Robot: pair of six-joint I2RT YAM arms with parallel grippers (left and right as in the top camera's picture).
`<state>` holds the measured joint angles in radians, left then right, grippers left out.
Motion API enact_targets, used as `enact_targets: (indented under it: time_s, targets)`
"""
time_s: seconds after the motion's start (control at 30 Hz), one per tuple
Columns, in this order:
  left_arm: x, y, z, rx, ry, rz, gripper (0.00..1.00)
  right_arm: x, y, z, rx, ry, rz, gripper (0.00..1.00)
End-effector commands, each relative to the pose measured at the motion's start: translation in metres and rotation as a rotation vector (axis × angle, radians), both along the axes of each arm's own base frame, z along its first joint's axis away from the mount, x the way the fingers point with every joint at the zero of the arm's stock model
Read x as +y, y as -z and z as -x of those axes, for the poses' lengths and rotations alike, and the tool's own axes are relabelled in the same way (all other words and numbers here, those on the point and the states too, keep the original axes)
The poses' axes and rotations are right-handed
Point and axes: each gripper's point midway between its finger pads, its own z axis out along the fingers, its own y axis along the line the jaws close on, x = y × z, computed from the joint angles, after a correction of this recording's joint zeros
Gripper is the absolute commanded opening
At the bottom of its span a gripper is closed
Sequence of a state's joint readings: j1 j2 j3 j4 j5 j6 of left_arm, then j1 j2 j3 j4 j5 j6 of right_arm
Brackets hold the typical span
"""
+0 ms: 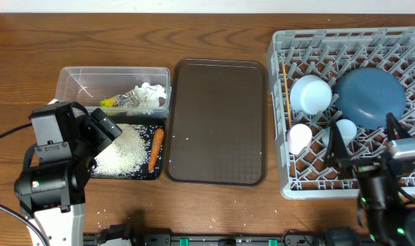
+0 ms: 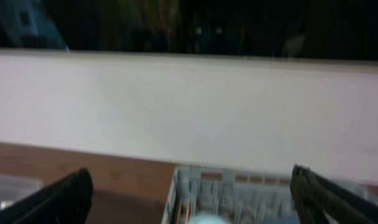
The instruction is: Sort waste into correct bins and load items into the dishwasher rack
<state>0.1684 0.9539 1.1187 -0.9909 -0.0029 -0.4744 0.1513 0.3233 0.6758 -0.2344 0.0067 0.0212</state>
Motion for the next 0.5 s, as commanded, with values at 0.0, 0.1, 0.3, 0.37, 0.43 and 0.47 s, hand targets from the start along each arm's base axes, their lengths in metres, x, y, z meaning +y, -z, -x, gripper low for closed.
enact_targets:
  time_s: [0.0, 0.1, 0.3, 0.37, 0.43, 0.47]
  targets:
    - [0.001, -0.001, 0.001, -0.002, -0.007, 0.000, 0.99, 0.000, 0.027, -0.008, 0.000, -0.010, -0.087, 0.99]
    - [0.001, -0.001, 0.001, -0.002, -0.007, 0.000, 0.99, 0.002, 0.045, -0.011, -0.034, -0.021, -0.108, 0.99]
    - [0.001, -0.001, 0.001, -0.002, -0.007, 0.000, 1.00, 0.005, 0.076, -0.009, -0.088, -0.048, -0.106, 0.99]
    - [0.001, -0.001, 0.001, -0.002, -0.007, 0.000, 0.99, 0.004, 0.084, -0.009, -0.094, -0.045, -0.106, 0.99]
    - [0.001, -0.001, 0.001, -0.002, -0.007, 0.000, 1.00, 0.003, 0.093, -0.010, -0.094, -0.041, -0.106, 0.99]
    - [0.001, -0.001, 0.001, -0.002, -0.007, 0.000, 0.99, 0.002, 0.097, -0.010, -0.093, -0.038, -0.106, 0.99]
